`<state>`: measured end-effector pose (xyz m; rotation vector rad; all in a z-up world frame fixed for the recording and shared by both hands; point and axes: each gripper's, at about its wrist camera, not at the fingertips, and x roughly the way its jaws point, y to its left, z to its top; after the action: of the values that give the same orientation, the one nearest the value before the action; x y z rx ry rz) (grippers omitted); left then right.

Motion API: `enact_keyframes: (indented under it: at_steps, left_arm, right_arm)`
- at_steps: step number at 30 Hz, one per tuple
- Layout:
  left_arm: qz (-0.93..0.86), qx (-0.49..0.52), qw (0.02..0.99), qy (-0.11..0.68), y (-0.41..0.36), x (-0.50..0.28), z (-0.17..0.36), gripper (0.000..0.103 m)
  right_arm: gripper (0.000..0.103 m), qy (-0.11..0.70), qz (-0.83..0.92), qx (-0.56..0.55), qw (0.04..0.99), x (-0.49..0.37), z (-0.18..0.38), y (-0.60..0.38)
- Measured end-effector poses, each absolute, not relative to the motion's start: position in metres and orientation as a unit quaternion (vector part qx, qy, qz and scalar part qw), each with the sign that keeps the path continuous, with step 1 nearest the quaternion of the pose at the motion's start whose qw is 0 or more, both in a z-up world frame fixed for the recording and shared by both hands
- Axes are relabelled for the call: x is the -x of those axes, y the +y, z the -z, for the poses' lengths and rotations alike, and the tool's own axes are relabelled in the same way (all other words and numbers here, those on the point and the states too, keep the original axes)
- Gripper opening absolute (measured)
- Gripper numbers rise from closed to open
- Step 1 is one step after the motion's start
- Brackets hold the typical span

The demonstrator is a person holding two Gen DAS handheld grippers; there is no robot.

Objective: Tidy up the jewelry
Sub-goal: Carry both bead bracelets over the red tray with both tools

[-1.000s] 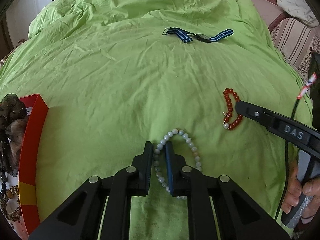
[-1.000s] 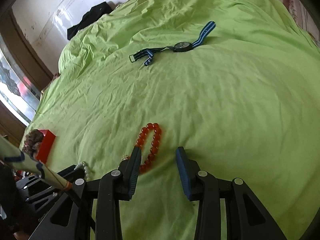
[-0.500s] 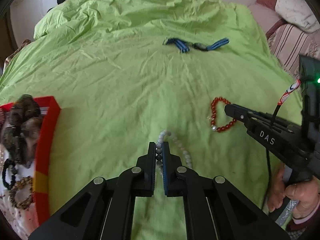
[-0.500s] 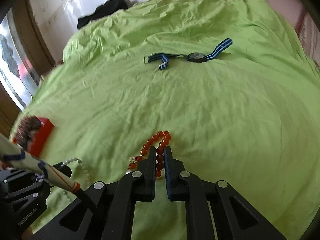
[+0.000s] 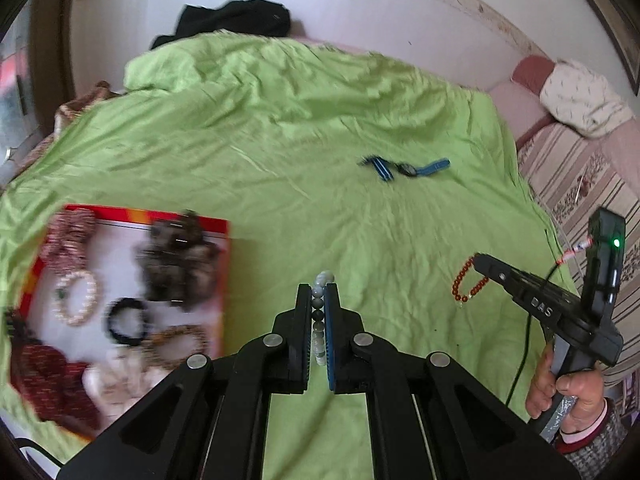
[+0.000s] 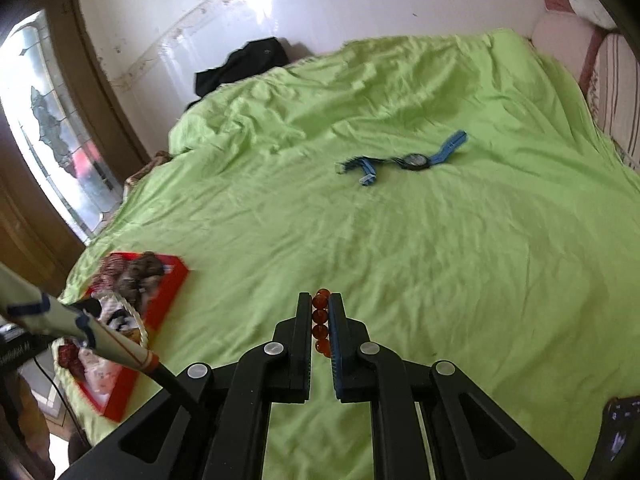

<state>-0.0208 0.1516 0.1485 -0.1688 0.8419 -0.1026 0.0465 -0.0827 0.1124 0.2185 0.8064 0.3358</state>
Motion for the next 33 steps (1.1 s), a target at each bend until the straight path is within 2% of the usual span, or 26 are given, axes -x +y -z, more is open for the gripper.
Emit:
enact_keyframes:
  at_steps: [6, 11, 17, 26, 33]
  left_arm:
    - [0.006, 0.079, 0.911, 0.406, 0.214, 0.037, -0.172, 0.005]
    - [-0.024, 0.092, 0.905, 0.415, 0.267, 0.035, -0.17, 0.006]
    - [-0.044, 0.103, 0.894, 0.434, 0.311, 0.012, -0.148, 0.005]
    - [-0.041, 0.109, 0.883, 0.454, 0.337, -0.046, -0.118, 0.005]
    - [-0.071, 0.105, 0.864, 0.487, 0.357, -0.082, -0.074, 0.005]
  right_arm:
    - [0.008, 0.379, -0.204, -0.086, 0.898, -0.024, -0.137, -0.039]
    - [0.009, 0.386, -0.249, -0.077, 0.885, -0.016, -0.145, 0.008]
    - [0.009, 0.402, -0.307, -0.053, 0.861, -0.013, -0.145, 0.081]
    - [0.009, 0.414, -0.375, -0.053, 0.828, -0.035, -0.134, 0.173]
    - [0.009, 0.442, -0.387, -0.062, 0.807, -0.061, -0.101, 0.211]
